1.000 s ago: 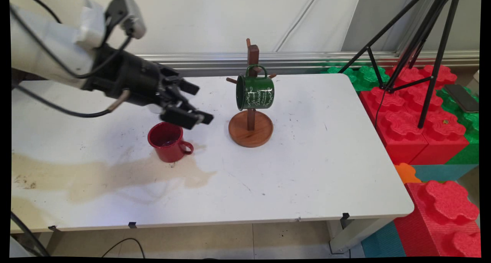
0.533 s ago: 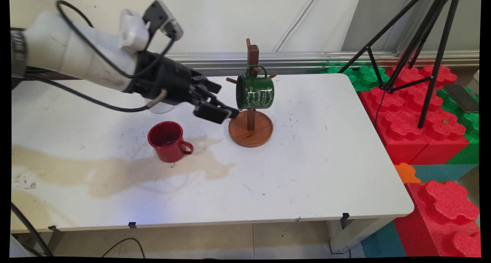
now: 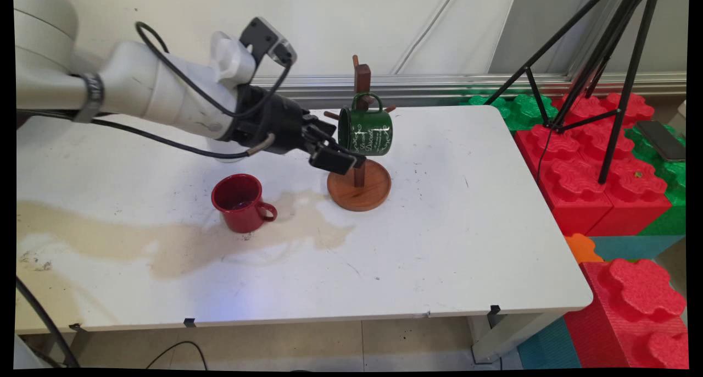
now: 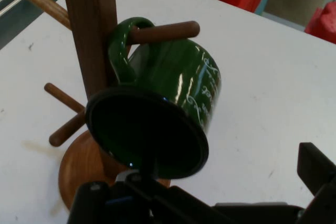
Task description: Pick up the green mug from the rack
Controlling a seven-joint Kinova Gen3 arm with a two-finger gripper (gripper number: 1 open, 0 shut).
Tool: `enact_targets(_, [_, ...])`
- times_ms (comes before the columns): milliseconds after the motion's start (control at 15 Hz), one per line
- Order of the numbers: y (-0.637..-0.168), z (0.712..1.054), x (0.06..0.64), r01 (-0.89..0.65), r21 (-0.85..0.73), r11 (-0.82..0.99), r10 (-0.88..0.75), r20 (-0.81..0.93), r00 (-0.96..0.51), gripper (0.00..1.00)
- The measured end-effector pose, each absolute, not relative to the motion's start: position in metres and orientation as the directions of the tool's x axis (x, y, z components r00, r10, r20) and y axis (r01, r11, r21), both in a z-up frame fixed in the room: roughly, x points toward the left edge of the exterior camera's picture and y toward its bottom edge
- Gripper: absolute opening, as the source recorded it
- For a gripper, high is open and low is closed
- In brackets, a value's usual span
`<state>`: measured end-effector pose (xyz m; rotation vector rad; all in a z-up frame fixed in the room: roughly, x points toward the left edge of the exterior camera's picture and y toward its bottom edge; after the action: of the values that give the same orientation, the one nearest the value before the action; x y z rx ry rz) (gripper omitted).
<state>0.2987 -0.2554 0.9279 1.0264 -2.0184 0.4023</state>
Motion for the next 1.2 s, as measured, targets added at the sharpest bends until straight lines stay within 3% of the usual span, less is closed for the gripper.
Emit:
enact_targets(933, [-0.284, 0.899, 0.27, -0.788, 0.161, 0.594, -0.537, 0.809, -0.239, 1.0])
enact_targets(1000, [-0.285, 0.898, 0.269, -0.787, 0.164, 0.594, -0.537, 0.81, -0.237, 0.0])
enact_targets(1200, [-0.286, 0.896, 0.268, -0.787, 0.163, 0.595, -0.532, 0.814, -0.234, 0.0])
